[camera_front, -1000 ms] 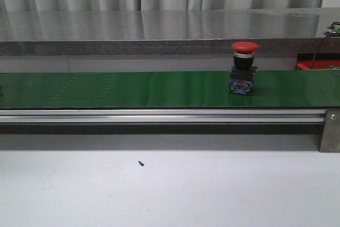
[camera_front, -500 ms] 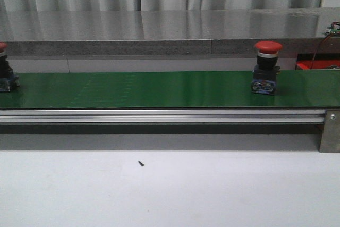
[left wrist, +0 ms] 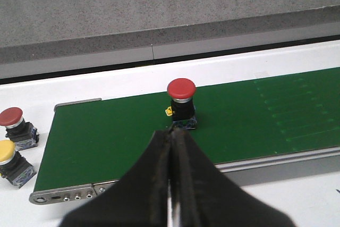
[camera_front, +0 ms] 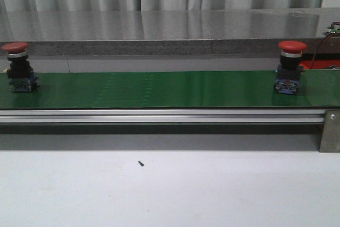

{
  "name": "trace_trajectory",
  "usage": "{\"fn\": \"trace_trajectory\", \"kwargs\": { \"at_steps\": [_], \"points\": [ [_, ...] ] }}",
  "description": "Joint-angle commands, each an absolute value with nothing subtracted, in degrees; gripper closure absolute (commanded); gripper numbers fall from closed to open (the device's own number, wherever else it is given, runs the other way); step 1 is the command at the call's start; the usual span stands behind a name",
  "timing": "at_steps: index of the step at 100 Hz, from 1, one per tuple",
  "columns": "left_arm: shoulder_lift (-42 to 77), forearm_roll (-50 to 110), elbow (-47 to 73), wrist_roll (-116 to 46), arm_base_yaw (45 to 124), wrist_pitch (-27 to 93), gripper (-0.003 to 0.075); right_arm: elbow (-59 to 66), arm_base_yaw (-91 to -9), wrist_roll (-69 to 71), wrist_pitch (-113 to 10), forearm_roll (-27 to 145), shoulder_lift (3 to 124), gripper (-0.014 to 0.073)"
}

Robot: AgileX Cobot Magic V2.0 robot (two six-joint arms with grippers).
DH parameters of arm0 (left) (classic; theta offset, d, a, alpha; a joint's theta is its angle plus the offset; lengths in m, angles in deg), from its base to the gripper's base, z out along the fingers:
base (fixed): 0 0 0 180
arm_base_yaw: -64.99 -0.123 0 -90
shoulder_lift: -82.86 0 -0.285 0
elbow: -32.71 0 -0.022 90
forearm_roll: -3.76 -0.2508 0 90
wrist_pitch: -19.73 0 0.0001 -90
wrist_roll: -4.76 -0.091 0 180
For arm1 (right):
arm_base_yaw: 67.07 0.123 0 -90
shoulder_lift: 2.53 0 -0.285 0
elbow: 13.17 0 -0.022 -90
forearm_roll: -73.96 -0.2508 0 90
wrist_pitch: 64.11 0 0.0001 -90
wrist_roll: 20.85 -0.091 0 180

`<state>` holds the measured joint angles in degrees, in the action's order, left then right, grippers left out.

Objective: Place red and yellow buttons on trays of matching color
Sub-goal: 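Grasp the first red button at the conveyor end with the right gripper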

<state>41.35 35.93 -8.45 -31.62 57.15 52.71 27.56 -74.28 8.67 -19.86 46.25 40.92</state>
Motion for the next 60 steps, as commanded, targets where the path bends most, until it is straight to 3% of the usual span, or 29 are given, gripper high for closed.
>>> {"fn": "trace_trajectory", "kwargs": {
  "at_steps": [1, 60],
  "points": [
    [41.4, 37.6, -7.0, -31.8, 57.5, 48.6, 0.074, 25.1, -74.3, 9.1, -24.1, 44.6, 44.0, 0.0007],
    [41.4, 37.6, -7.1, -31.8, 57.5, 48.6, 0.074, 3.4, -74.3, 9.1, -24.2, 46.7, 80.2, 0.0003]
  ]
}}
